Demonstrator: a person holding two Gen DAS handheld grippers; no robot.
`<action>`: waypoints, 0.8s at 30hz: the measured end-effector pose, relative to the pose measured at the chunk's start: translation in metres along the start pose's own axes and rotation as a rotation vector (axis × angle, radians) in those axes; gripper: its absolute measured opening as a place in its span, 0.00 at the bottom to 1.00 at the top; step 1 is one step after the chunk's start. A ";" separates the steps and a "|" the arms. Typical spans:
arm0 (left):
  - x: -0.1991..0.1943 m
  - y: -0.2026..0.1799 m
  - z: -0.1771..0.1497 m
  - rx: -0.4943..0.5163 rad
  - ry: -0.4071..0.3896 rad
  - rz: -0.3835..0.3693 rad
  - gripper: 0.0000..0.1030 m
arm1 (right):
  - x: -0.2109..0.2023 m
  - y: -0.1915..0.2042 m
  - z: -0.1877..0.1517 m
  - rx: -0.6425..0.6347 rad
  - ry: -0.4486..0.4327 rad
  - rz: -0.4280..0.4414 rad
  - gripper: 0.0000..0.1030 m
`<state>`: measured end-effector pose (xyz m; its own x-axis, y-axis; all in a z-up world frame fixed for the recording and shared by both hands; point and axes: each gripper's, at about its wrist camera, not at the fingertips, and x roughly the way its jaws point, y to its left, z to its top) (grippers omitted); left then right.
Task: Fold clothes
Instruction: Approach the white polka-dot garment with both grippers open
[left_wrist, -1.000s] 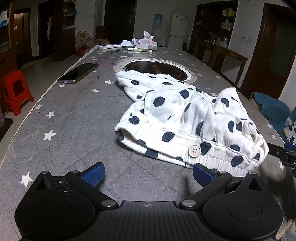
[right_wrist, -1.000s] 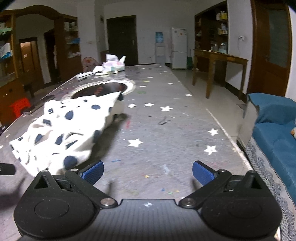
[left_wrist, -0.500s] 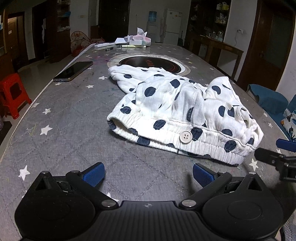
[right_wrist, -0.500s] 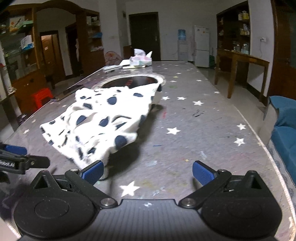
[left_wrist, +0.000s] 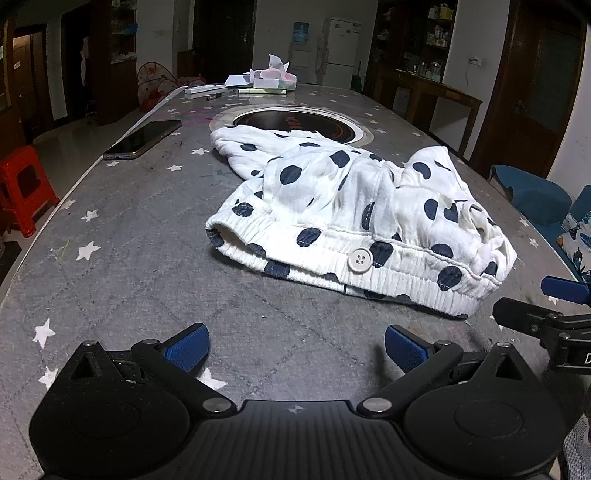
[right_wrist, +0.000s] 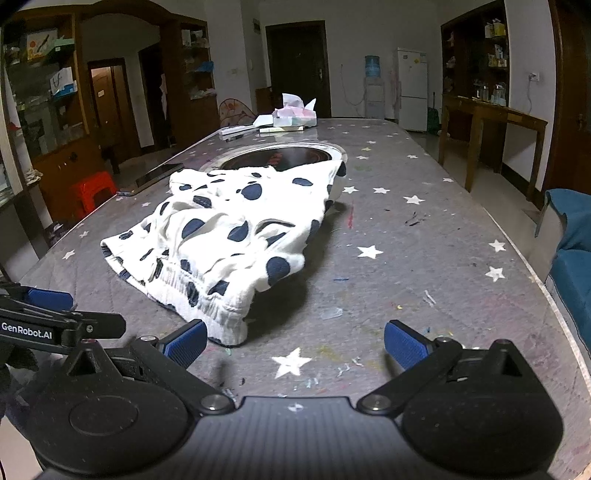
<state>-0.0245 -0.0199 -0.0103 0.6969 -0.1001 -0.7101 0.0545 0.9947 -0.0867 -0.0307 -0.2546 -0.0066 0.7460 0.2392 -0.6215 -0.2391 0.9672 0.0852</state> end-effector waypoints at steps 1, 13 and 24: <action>0.000 0.000 0.000 0.001 0.001 0.000 1.00 | 0.000 0.001 0.000 -0.001 0.001 -0.001 1.00; 0.002 -0.005 -0.001 0.007 0.007 0.000 1.00 | 0.002 0.011 0.000 -0.022 0.011 -0.006 1.00; 0.005 -0.008 0.003 0.013 0.009 -0.001 1.00 | 0.004 0.012 0.001 -0.018 0.013 -0.005 1.00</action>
<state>-0.0189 -0.0283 -0.0111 0.6908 -0.1008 -0.7160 0.0640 0.9949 -0.0783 -0.0297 -0.2416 -0.0070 0.7393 0.2335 -0.6317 -0.2470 0.9666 0.0682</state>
